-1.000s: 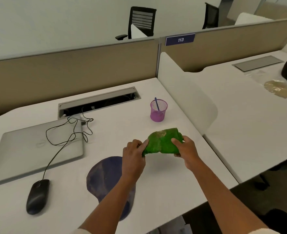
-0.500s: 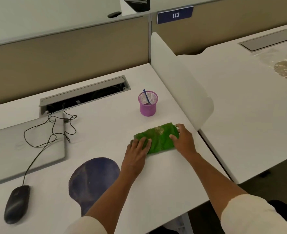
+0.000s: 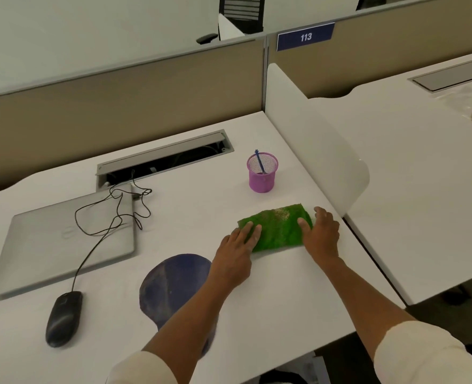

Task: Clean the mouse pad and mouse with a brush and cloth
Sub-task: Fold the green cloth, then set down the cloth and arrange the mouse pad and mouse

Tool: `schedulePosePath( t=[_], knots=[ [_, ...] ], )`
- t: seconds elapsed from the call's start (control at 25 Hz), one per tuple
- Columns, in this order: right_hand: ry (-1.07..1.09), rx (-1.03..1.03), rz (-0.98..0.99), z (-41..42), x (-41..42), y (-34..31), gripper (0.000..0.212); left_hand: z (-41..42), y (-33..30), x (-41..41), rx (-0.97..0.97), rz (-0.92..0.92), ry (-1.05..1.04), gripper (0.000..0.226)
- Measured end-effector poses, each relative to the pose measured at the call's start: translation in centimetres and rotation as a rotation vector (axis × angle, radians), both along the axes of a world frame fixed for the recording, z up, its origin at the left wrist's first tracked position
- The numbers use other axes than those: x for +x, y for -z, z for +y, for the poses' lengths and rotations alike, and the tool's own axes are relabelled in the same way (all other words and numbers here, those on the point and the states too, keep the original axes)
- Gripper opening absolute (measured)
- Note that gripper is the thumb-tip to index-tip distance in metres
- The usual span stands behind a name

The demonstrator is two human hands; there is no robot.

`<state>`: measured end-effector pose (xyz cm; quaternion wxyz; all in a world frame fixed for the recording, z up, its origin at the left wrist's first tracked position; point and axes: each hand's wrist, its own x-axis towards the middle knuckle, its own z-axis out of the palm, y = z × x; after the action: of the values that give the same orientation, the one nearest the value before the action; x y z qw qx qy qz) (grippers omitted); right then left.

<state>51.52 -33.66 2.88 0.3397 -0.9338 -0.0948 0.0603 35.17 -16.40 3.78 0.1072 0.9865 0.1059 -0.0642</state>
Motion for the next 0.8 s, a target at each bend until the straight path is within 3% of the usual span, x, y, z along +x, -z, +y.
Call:
schedulePosePath(
  t=[0.12, 0.36, 0.6, 0.8],
  knots=[
    [0.053, -0.065, -0.129, 0.9, -2.0, -1.0, 0.056, 2.1, -0.8, -3.1, -0.033, -0.065, -0.035, 0.083],
    [-0.149, 0.068, -0.264, 5.8, -10.2, -3.0, 0.051, 6.2, -0.7, -12.8, -0.145, -0.095, -0.239, 0.076],
    [-0.409, 0.093, -0.074, 9.1, -21.3, -2.2, 0.052, 9.4, 1.3, -23.6, -0.19, -0.052, -0.4, 0.074],
    [-0.512, 0.069, 0.043, 7.7, -27.1, -0.7, 0.057, 10.4, 3.4, -27.2, -0.201, 0.029, -0.416, 0.084]
  ],
)
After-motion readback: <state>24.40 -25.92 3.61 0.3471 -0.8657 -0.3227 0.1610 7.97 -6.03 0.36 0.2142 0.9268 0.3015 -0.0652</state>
